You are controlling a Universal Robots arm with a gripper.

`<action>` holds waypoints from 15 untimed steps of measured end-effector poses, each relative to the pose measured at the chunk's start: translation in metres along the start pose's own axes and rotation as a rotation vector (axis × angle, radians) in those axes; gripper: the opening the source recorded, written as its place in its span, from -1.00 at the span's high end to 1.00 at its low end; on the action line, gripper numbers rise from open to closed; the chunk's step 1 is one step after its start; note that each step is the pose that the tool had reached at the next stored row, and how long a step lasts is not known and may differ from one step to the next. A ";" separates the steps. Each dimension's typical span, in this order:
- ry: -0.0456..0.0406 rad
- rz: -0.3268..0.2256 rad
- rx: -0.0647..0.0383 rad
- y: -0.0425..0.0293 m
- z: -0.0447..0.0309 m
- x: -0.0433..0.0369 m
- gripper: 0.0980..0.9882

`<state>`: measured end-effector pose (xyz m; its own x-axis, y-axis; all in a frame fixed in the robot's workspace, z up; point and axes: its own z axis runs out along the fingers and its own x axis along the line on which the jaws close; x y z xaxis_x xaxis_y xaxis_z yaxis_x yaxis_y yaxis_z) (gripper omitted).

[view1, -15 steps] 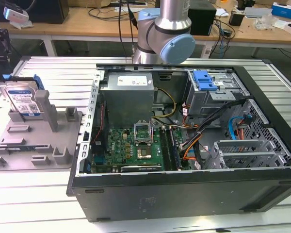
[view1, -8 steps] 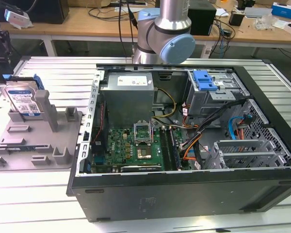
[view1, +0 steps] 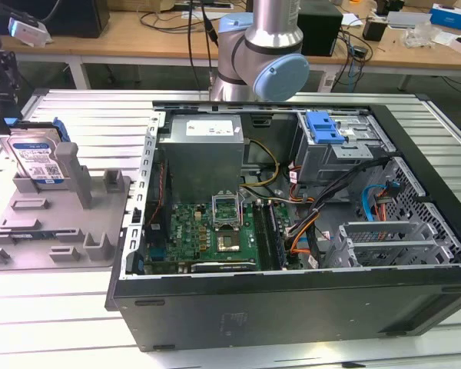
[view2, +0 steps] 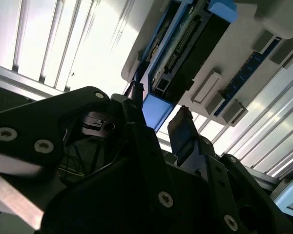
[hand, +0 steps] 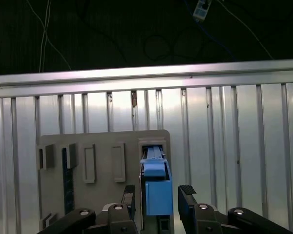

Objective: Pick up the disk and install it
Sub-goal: 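Pick up the disk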

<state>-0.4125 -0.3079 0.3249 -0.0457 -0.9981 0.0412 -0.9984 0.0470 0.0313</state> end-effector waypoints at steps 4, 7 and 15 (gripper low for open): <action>-0.0001 0.000 0.000 -0.0001 0.0023 0.0000 0.14; 0.0000 0.000 0.000 -0.0001 0.0042 -0.0001 0.14; 0.0000 -0.001 0.000 -0.0003 0.0101 -0.0003 0.14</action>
<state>-0.4125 -0.3080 0.3148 -0.0442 -0.9982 0.0411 -0.9985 0.0455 0.0312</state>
